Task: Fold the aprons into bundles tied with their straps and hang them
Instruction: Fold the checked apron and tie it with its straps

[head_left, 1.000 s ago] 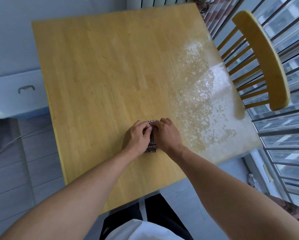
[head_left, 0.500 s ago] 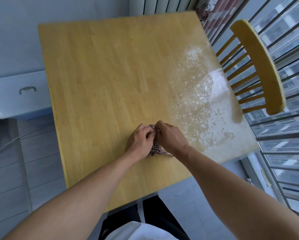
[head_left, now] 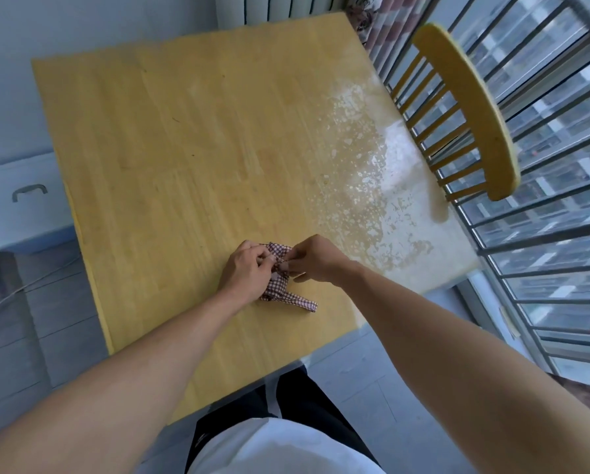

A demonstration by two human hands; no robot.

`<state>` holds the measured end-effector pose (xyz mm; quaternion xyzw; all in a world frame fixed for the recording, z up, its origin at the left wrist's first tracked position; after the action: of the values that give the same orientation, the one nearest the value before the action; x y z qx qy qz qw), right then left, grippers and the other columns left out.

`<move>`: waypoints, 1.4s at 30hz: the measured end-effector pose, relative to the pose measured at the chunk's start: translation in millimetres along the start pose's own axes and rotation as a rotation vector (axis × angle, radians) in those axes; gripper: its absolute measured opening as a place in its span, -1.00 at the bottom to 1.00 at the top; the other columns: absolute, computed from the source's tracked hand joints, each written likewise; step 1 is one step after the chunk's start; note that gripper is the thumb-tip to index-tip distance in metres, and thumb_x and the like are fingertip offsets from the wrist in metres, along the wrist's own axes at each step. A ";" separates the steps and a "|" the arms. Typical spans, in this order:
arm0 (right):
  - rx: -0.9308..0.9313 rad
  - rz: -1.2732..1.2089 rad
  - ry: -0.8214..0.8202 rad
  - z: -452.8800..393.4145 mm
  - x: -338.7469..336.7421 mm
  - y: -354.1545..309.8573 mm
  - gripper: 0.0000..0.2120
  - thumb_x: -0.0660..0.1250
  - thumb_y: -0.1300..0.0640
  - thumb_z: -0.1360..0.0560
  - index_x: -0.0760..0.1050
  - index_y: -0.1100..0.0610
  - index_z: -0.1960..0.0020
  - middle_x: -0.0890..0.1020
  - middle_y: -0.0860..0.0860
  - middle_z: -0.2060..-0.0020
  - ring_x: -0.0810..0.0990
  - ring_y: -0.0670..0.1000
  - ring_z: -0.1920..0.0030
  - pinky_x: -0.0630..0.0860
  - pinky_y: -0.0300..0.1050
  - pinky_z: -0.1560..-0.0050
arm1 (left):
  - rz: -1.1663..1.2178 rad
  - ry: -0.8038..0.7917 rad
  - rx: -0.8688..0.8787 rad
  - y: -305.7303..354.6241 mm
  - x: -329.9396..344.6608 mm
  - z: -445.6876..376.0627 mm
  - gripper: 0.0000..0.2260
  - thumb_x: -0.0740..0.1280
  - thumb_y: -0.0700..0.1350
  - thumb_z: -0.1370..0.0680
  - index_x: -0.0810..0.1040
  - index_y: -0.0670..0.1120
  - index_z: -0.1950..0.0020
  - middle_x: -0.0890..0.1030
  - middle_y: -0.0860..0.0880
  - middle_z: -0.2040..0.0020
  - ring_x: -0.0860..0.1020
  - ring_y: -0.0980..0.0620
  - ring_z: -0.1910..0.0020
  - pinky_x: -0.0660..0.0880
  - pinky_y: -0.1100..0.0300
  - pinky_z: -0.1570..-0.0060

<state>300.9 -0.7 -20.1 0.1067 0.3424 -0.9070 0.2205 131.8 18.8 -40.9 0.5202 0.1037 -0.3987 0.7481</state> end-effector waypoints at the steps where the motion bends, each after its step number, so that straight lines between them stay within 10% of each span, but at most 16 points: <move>1: -0.001 -0.017 0.008 1.1 -2.1 0.9 -0.79 0.54 0.14 -0.49 0.68 0.29 0.01 0.73 0.17 0.15 0.75 0.12 0.09 0.70 0.03 0.00 | -0.012 0.003 -0.004 1.7 0.2 0.8 -0.81 0.33 -0.04 -0.64 0.59 -0.07 0.14 0.52 0.02 -0.07 0.54 -0.02 0.01 0.54 0.04 -0.03; 9: 0.253 -0.703 -0.038 7.8 2.4 18.7 -0.89 0.44 0.22 -0.55 0.60 0.28 0.06 0.69 0.17 0.04 0.70 0.08 0.10 0.69 -0.08 0.03 | -0.096 0.003 -0.024 -0.3 -10.6 5.5 -0.79 0.28 -0.10 -0.61 0.47 -0.10 0.22 0.51 -0.02 0.09 0.51 -0.11 0.11 0.49 0.01 0.11; 18: 0.307 -0.454 0.215 3.1 -1.0 31.9 -0.79 0.32 0.19 -0.65 0.46 0.18 0.16 0.64 0.12 0.18 0.67 0.17 0.06 0.64 0.27 -0.10 | -0.015 -0.018 -0.228 -0.3 -1.5 8.6 -0.75 0.27 -0.10 -0.61 0.44 -0.15 0.24 0.60 -0.13 0.20 0.48 -0.07 0.25 0.39 0.10 0.29; 23: 0.099 -0.142 0.235 12.8 7.1 37.5 -0.92 0.32 0.20 -0.63 0.51 0.22 0.00 0.67 0.14 0.10 0.69 0.17 0.12 0.69 0.17 0.21 | 0.201 0.090 -0.142 18.2 1.2 9.7 -0.73 0.33 -0.03 -0.58 0.52 -0.13 0.26 0.71 -0.05 0.06 0.59 -0.04 0.16 0.51 0.02 0.17; 32: 0.006 0.167 0.206 16.4 -1.0 46.2 -0.81 0.32 0.05 -0.64 0.65 0.12 -0.08 0.69 0.05 0.05 0.59 0.03 0.11 0.45 -0.12 0.17 | 0.529 0.064 -0.166 28.6 6.4 18.1 -0.85 0.40 -0.18 -0.58 0.68 -0.15 0.18 0.73 -0.11 0.22 0.66 -0.07 0.26 0.61 -0.04 0.13; 42: -0.139 0.178 0.370 26.0 -6.6 50.5 -0.84 0.30 0.03 -0.64 0.61 0.09 -0.07 0.71 0.02 0.11 0.64 0.06 0.10 0.59 0.01 0.09 | 0.610 -0.053 -0.201 23.4 33.3 6.9 -0.89 0.35 -0.17 -0.64 0.65 -0.13 0.04 0.73 -0.14 0.04 0.71 -0.14 -0.02 0.63 0.01 -0.16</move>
<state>329.5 -49.6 -27.5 0.2857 0.4281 -0.8232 0.2397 168.5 -0.1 -40.6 0.4401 -0.0377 -0.1572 0.8833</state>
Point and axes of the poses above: each hand's wrist, its own z-axis away from the middle knuckle, its own x-axis out of the palm, y = z × x, the point moved 2 cm from there along -z, towards the middle knuckle
